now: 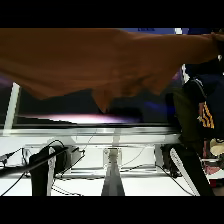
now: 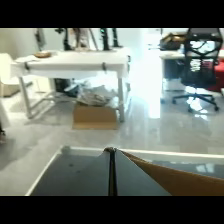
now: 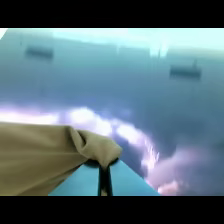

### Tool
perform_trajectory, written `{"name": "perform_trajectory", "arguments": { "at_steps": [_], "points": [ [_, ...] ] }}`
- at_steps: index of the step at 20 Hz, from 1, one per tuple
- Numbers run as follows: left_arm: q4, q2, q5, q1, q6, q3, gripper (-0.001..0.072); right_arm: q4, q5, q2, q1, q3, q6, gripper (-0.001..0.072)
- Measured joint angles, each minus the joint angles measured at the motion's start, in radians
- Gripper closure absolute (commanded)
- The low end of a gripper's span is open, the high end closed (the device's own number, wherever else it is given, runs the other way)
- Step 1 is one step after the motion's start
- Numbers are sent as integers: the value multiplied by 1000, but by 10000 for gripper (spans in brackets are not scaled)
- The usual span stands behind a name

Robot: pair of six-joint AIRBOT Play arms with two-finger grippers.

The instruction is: Fold the clothes and pants, and hang the long-sleeved shirts on hangers.

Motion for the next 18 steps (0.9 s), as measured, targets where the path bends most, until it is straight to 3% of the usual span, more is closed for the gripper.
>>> {"name": "perform_trajectory", "arguments": {
  "at_steps": [4,8,11,18],
  "points": [
    [11,2,-177,27,-83,-35,694,8,-16,76,0,-3,4,698],
    [-69,-71,-323,34,-149,-207,694,8,-10,-34,0,-23,7,698],
    [-231,-185,-297,29,-153,-389,694,10,-62,-241,0,-30,8,697],
    [-541,-558,-74,-87,8,-571,693,250,-306,-719,0,-33,13,697]
  ]
}}
